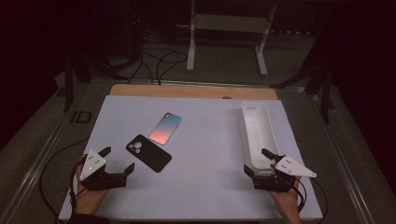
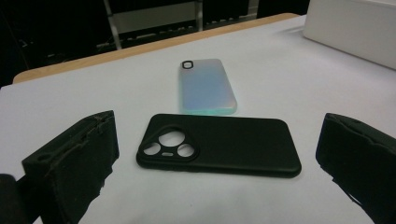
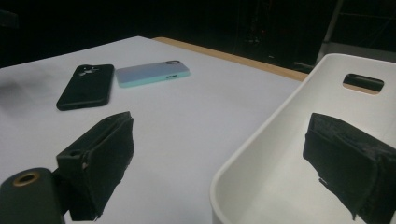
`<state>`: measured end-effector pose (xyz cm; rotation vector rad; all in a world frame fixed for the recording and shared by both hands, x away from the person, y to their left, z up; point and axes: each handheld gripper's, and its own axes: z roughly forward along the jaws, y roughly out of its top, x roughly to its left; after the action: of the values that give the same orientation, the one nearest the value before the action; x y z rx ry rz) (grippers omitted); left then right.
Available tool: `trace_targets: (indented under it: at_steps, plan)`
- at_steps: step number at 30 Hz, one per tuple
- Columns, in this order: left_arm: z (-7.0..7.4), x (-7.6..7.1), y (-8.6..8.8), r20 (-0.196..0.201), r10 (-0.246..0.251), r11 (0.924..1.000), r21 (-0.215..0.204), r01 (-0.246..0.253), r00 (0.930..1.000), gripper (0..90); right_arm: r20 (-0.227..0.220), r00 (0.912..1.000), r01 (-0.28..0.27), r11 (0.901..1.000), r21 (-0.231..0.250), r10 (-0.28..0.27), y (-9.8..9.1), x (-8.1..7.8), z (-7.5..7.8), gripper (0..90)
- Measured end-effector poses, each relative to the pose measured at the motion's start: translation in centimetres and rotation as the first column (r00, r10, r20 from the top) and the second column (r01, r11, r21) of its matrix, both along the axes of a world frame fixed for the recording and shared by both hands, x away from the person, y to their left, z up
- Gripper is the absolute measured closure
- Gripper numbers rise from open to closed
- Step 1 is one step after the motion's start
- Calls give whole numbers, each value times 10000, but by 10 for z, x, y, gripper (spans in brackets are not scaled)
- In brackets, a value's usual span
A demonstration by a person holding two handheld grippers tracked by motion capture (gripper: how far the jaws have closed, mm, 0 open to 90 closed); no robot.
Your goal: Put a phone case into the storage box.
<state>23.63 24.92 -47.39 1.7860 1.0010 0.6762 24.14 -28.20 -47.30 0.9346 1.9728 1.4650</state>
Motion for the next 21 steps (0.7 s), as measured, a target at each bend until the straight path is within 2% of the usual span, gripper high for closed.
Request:
trace_targets:
  at_steps: [14,17,21]
  plan:
    - [0,1,4,-276,71,9997,-235,-78,9996,0,-26,10000,-19,9999,-145,19,5,3,-3,87]
    - [1,1,4,-266,143,9998,-161,-148,9995,0,-20,10000,-24,9999,-128,24,4,3,-3,87]
    - [4,2,4,-276,174,9995,-257,-181,9995,0,3,10000,13,9999,-120,-13,4,4,-3,87]
